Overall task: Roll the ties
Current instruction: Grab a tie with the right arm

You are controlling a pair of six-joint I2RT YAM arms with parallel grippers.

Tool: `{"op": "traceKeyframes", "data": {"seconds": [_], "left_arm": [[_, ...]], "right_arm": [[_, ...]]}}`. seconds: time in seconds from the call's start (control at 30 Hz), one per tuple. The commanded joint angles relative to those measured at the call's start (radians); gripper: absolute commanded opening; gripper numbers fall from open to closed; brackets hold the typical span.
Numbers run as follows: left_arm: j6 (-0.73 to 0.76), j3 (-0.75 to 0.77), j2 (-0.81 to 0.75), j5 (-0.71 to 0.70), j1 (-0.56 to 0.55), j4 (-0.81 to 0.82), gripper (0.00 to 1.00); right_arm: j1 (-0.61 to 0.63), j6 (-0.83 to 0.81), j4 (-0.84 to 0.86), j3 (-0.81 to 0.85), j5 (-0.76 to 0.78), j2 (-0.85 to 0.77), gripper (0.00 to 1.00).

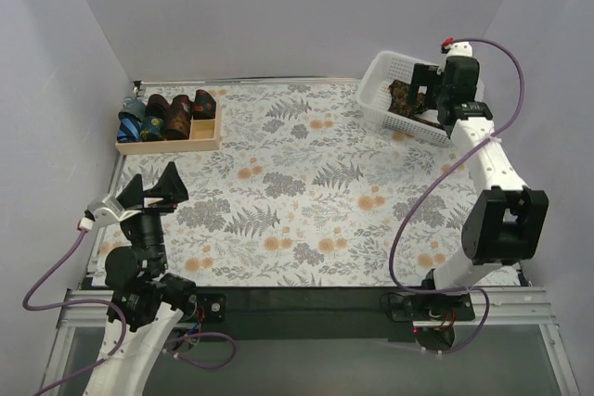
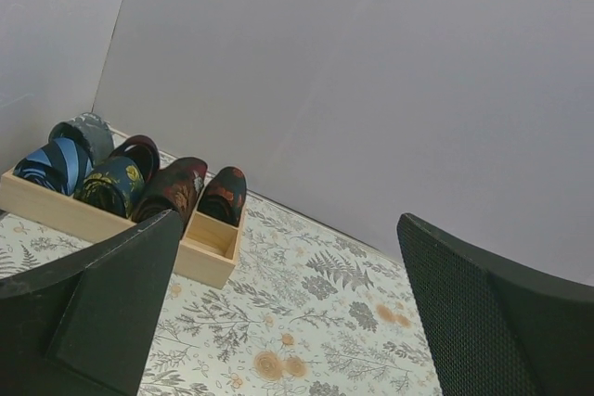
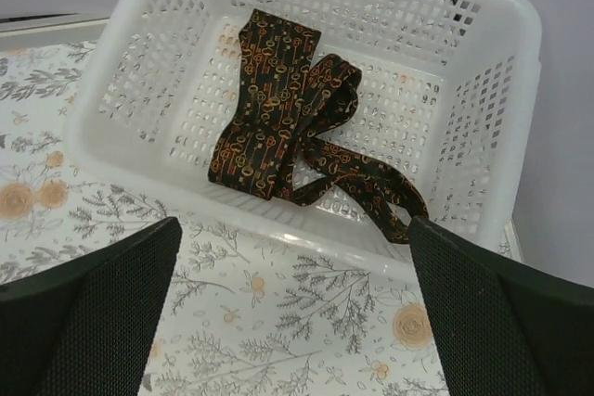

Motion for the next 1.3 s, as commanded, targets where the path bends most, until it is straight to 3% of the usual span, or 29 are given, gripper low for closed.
{"op": "traceKeyframes", "data": {"seconds": [0.0,0.5,0.8,0.93,0.97,1.0,1.1,1.27], "left_arm": [[0.039,-0.015,0.041,0.039,-0.002,0.034,0.96],[0.093,-0.038,0.131,0.091,-0.001,0.083,0.96],[0.109,-0.05,0.163,0.11,0.006,0.108,0.96],[0.111,-0.052,0.171,0.123,0.009,0.111,0.96],[0.111,-0.052,0.17,0.125,0.009,0.111,0.96],[0.111,-0.053,0.17,0.125,0.009,0.113,0.96],[0.111,-0.053,0.164,0.128,0.009,0.114,0.96],[0.116,-0.059,0.15,0.131,0.009,0.116,0.96]], "right_arm": [[-0.061,0.084,-0.025,0.136,-0.088,0.141,0.98],[-0.071,0.199,-0.023,0.52,-0.131,0.656,0.96],[-0.071,0.211,-0.025,0.578,-0.179,0.839,0.93],[-0.074,0.207,-0.054,0.613,-0.234,0.89,0.72],[-0.074,0.201,-0.054,0.622,-0.237,0.89,0.62],[-0.074,0.196,-0.053,0.623,-0.24,0.888,0.36],[-0.076,0.187,-0.051,0.626,-0.234,0.877,0.02],[-0.079,0.173,-0.024,0.633,-0.265,0.793,0.01]]}}
